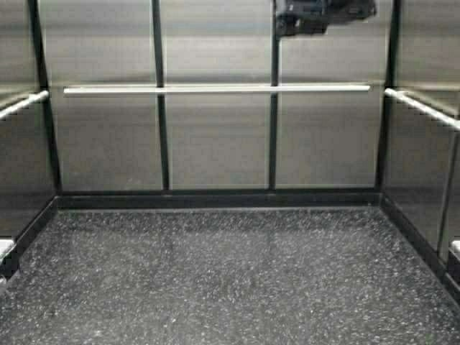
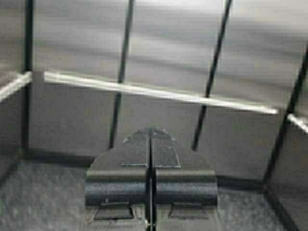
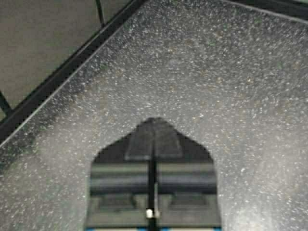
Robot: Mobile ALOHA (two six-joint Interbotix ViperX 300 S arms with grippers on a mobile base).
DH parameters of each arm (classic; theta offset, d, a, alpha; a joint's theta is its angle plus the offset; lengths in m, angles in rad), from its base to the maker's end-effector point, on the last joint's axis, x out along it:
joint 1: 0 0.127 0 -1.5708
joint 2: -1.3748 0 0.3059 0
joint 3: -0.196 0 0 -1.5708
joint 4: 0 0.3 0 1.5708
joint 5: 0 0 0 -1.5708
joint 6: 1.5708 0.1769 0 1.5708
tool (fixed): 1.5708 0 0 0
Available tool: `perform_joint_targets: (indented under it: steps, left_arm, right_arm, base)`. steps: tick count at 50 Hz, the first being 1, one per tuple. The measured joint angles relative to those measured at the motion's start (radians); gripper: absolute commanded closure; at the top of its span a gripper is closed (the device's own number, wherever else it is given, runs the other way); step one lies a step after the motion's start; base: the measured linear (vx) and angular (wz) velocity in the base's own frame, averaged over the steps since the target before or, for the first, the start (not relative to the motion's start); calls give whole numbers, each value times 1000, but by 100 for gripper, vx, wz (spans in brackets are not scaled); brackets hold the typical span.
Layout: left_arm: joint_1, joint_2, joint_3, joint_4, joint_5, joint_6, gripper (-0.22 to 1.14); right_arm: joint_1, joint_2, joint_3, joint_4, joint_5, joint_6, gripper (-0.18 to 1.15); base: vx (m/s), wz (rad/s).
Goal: Navigate to elevator, push the call button, then enter the elevator
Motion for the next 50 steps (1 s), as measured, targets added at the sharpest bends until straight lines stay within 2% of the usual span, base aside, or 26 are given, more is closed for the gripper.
perform_joint_targets:
  steps: [8, 16, 22, 32, 38, 50]
  left_arm:
    - [5, 89, -72, 44, 11, 6, 89]
    - [11, 236, -48, 60, 11, -23, 89]
    - [0, 152, -15, 57, 20, -31, 89]
    - [-9, -46, 2, 43, 72, -21, 89]
    - [-12, -31, -23, 40, 71, -15, 89]
    - [-12, -31, -18, 28, 77, -23, 89]
  right_arm:
    - [-35, 46, -37, 2, 29, 2, 91]
    - [-55, 91, -29, 0, 31, -12, 91]
    - [-69, 110, 40, 6, 18, 3, 91]
    - [-8, 72, 25, 9, -14, -3, 91]
    - [-23, 58, -32, 8, -17, 0, 91]
    - [-32, -5, 23, 8, -17, 2, 91]
  base:
    - [23, 10]
    - [38, -7]
    - [26, -14]
    - [8, -9]
    - [19, 4]
    - [28, 6]
